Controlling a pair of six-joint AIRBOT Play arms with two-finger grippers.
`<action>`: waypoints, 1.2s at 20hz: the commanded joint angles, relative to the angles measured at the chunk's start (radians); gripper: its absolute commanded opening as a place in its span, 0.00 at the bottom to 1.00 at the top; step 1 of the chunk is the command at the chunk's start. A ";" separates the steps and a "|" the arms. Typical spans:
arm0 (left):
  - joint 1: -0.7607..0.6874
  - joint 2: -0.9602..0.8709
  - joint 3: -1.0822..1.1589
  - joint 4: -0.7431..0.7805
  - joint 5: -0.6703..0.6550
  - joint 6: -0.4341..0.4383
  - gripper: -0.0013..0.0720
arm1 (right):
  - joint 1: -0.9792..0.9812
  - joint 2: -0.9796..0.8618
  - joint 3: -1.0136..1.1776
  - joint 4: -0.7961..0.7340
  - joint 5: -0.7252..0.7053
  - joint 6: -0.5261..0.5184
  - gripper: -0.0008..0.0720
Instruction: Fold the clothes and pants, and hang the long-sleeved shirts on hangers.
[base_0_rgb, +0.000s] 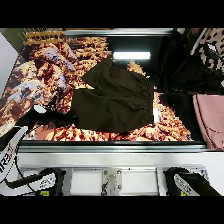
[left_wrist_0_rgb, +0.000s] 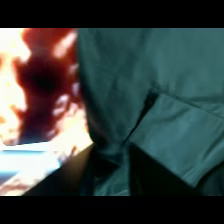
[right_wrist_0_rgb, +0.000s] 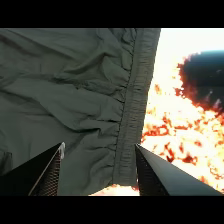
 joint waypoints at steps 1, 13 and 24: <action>-0.040 0.000 0.015 -0.019 0.009 -0.014 0.16 | -0.002 0.001 -0.003 -0.003 0.033 -0.022 0.67; -0.050 0.000 -0.006 -0.016 -0.017 0.043 0.02 | -0.189 0.003 -0.661 0.151 -0.210 0.249 0.85; -0.050 -0.001 -0.006 -0.017 -0.009 0.043 0.02 | -0.048 -0.108 -0.844 0.686 -0.704 -0.149 0.85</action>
